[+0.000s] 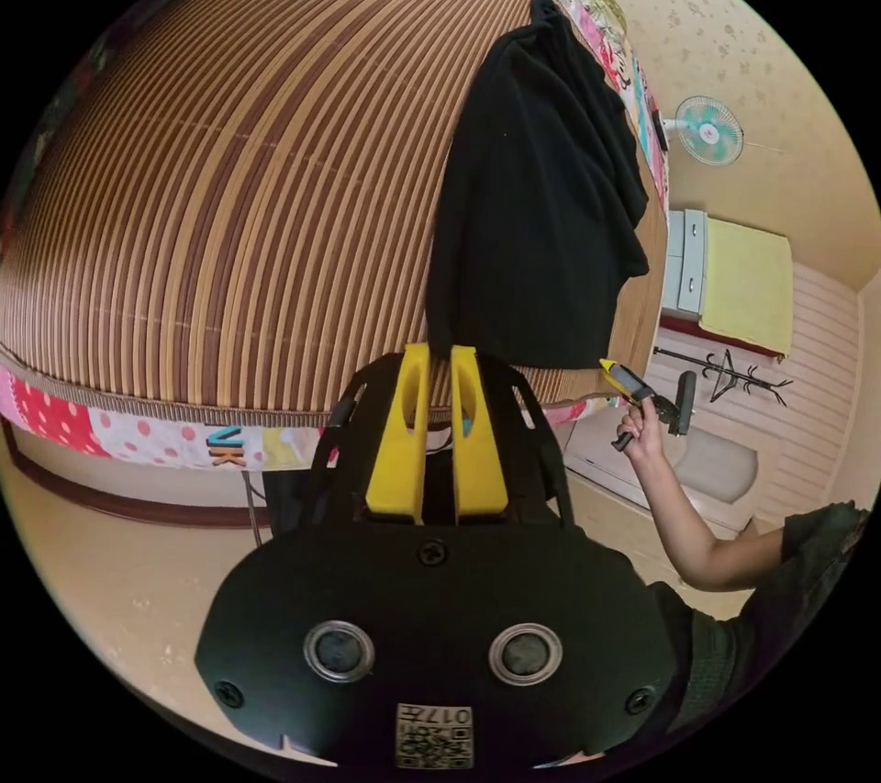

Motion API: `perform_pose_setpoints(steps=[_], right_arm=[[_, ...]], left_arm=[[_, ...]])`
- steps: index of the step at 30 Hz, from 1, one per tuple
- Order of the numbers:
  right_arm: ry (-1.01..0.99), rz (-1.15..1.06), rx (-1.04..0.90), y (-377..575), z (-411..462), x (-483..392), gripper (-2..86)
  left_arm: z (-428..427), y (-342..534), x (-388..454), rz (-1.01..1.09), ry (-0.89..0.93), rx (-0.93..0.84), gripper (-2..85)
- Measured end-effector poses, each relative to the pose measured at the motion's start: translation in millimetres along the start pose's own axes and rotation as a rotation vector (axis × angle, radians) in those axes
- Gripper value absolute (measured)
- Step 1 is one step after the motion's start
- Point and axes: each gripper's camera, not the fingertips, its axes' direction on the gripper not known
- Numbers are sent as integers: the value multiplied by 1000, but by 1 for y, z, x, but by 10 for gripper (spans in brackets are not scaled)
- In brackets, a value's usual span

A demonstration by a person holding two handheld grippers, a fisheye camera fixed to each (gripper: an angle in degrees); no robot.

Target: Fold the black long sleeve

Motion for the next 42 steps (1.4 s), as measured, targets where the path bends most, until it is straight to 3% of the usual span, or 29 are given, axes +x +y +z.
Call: perform_pose_setpoints(steps=[5, 9, 12, 16, 20, 24, 31, 35, 38, 42], right_arm=[[-309, 116, 26, -1, -20, 50, 42], [-590, 250, -16, 55, -42, 100, 33], [-795, 503, -33, 127, -55, 127, 30], [-1000, 863, 127, 206, -79, 143, 28], [-1052, 939, 176, 187, -80, 140, 27], [-1063, 792, 236, 72, -84, 118, 25], [-888, 655, 293, -130, -84, 44, 26], [-919, 732, 321, -180, -68, 19, 30], [-824, 692, 289, -218, -56, 1, 38], [-679, 587, 355, -214, -58, -28, 66]], left_arm=[[-35, -15, -16, 77, 290, -126, 38], [-75, 6, -30, 96, 497, -249, 33], [-92, 34, -34, 86, 569, -364, 28], [-101, 71, -55, -26, 591, -433, 24], [-118, 56, -72, -161, 826, -184, 0], [-119, -37, -46, -102, 902, -45, -7], [-116, -202, 1, -36, 781, 77, -8], [-102, -270, 14, -30, 736, 114, -4], [-86, -295, 7, -35, 666, 138, 10], [-84, -267, -25, -17, 463, 207, 143]])
